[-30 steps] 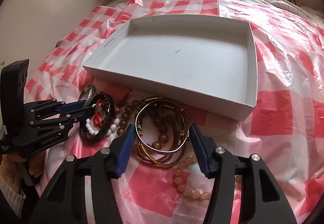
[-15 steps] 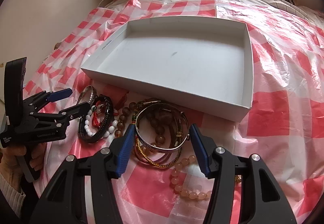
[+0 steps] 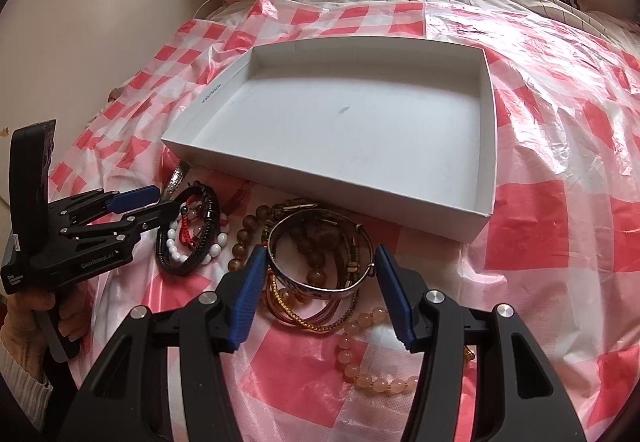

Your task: Organize jewelry

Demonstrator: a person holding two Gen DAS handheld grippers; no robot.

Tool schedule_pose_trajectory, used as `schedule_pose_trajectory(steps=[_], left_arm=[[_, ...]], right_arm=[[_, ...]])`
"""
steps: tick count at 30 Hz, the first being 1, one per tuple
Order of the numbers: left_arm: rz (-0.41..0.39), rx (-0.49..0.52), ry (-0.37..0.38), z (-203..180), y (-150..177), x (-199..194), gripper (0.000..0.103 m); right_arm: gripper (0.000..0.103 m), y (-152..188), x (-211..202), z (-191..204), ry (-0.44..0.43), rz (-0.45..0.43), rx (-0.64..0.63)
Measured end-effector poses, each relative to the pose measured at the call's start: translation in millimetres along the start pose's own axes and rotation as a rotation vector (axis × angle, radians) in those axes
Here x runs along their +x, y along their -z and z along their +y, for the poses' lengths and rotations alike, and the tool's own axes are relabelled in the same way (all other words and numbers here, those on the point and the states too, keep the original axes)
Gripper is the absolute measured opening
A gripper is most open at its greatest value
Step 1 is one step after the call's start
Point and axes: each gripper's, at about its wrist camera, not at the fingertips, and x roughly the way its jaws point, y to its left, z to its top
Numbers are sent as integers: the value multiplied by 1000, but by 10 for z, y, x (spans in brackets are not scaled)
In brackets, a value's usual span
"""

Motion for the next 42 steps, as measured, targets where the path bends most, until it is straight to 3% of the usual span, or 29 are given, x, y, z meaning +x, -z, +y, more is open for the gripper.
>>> schedule_pose_trajectory(steps=[5,7,8,9,11,20,27,32,42], left_arm=[[-71,12,57,-64,-25,-128,58],[-69,39,71,-142,-16,-111,46],[-55,55,69,-184,-11,-81,28],[-39,72,74,-220,6,-45,16],[-31,93,49,-255,31,-18,6],[-92,135,66,-327,68,-281,3],[-169,73,105,-227,-4,-474,3],[-216,30,177,-207,-68,-613,3],[-275,41,209,-391,-354,-708,3]], right_arm=[[54,-4,-3,-7,-2,1,1],[54,-4,-3,-11,-1,0,0],[54,-5,-1,-11,-1,0,1],[55,-4,-1,-14,-1,1,1],[55,-6,0,-13,-2,5,3],[54,-22,-46,-19,-3,-17,12],[54,-27,-155,-37,-6,-69,17],[54,-48,-300,9,-17,-145,-2],[54,-194,-428,230,16,-262,-66]])
